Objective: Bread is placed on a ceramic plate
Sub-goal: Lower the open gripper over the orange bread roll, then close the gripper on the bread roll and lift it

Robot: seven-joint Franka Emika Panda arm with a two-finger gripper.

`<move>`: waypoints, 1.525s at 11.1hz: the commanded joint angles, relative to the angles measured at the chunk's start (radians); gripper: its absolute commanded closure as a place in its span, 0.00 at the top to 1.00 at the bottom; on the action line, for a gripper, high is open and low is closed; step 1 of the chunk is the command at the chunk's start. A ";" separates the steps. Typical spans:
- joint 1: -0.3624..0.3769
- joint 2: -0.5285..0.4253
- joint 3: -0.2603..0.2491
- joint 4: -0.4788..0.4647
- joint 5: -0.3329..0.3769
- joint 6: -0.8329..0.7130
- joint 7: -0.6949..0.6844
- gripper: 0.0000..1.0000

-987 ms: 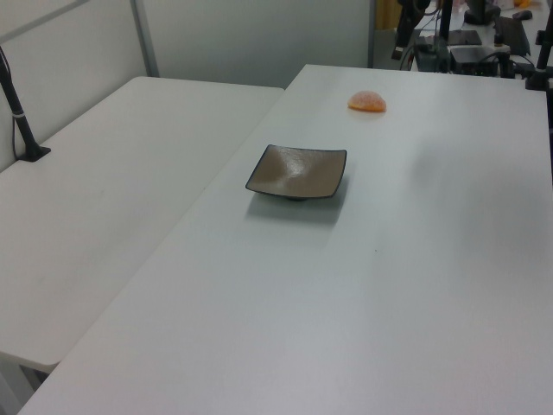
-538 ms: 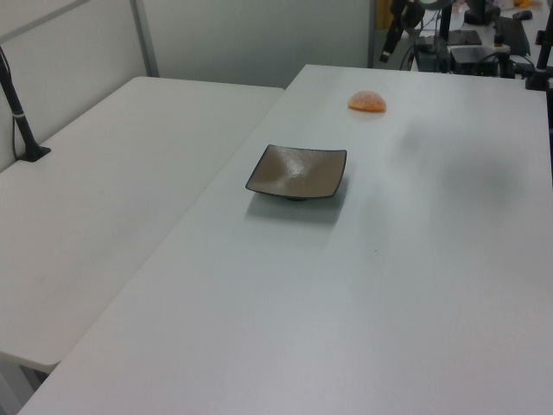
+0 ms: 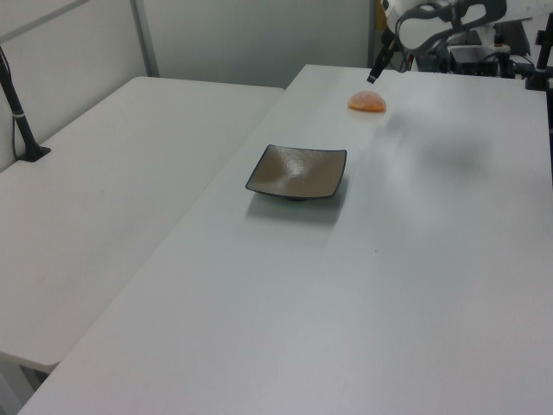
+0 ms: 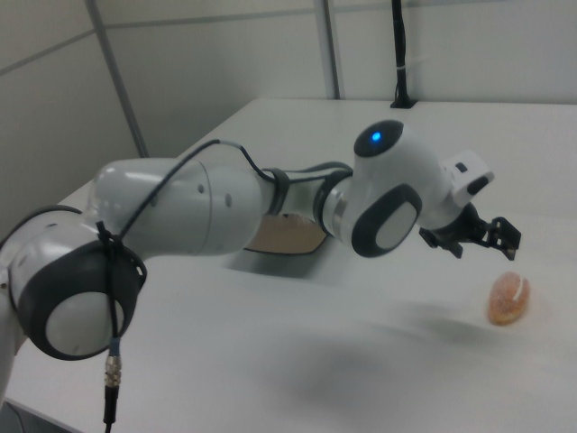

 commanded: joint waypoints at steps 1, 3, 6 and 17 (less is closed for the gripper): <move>-0.017 0.106 0.001 0.055 0.024 0.129 0.019 1.00; -0.036 0.177 0.006 0.090 0.024 0.181 0.027 1.00; -0.044 0.209 0.009 0.090 0.024 0.230 0.029 1.00; -0.031 0.110 0.012 0.007 0.030 0.221 0.032 0.16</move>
